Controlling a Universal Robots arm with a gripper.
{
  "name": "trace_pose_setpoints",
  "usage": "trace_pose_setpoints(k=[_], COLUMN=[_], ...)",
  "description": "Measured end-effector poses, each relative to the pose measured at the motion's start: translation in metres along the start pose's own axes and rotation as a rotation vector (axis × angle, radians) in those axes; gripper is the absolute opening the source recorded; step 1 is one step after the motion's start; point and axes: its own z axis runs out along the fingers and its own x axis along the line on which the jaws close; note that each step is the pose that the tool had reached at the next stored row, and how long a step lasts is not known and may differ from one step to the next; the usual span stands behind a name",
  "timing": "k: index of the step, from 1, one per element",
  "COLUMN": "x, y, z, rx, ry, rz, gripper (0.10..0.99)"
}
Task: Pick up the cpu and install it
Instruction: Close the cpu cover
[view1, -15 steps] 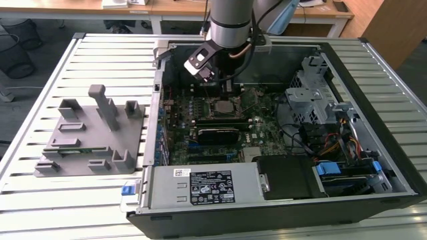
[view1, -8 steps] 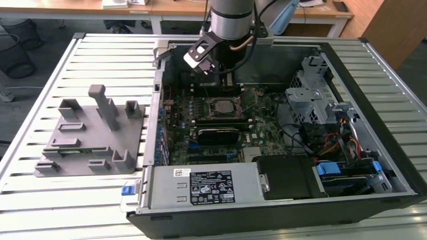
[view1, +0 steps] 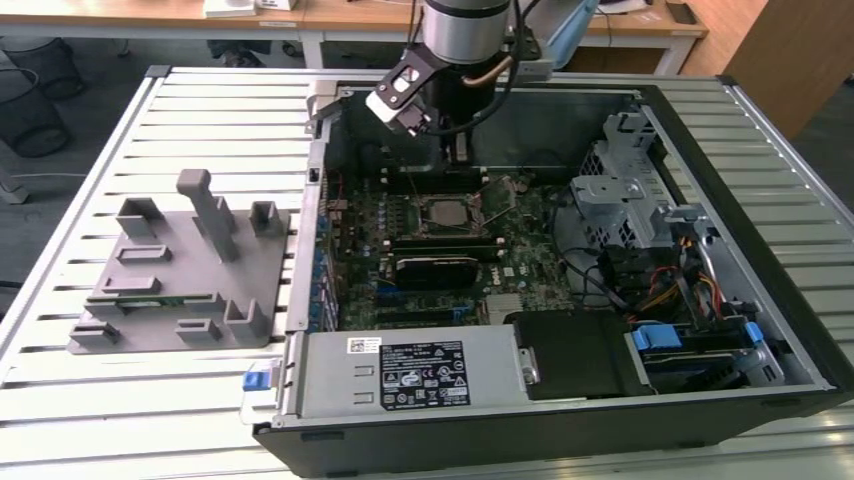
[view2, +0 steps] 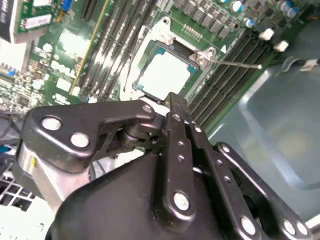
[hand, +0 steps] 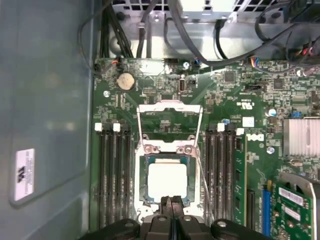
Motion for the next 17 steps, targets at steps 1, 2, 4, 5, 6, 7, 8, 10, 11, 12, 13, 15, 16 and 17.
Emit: trace_pose_setpoints(k=[1, 2, 4, 5, 6, 7, 8, 10, 11, 12, 13, 15, 16, 17], x=[-0.0026, -0.0053, -0.0096, -0.0106, -0.0107, -0.0108, -0.0108, -0.0109, -0.0109, -0.0108, -0.0109, -0.0108, -0.0107, -0.0106], y=[0.0000, 0.0000, 0.0006, 0.0024, 0.0064, 0.0108, 0.0153, 0.0242, 0.0279, 0.0308, 0.0329, 0.0368, 0.0385, 0.0411], z=[0.0000, -0.0001, -0.0002, -0.0002, 0.0000, 0.0001, 0.0002, 0.0006, 0.0008, 0.0008, 0.0009, 0.0014, 0.0018, 0.0023], rx=[0.000, 0.000, 0.000, 0.000, 0.001, 0.002, 0.002, 0.002, 0.003, 0.003, 0.003, 0.003, 0.003, 0.003], ry=[0.0006, 0.0009, 0.0009, 0.0010, 0.0012, 0.0016, 0.0030, 0.0131, 0.0219, 0.0360, 0.0520, 0.0609, 0.0608, 0.0606], rz=[0.000, 0.000, 0.000, 0.000, 0.000, 0.000, 0.000, 0.001, 0.001, 0.001, 0.001, 0.001, 0.001, 0.001], gripper=[0.106, 0.106, 0.106, 0.106, 0.106, 0.106, 0.106, 0.106, 0.106, 0.106, 0.106, 0.106, 0.106, 0.106])
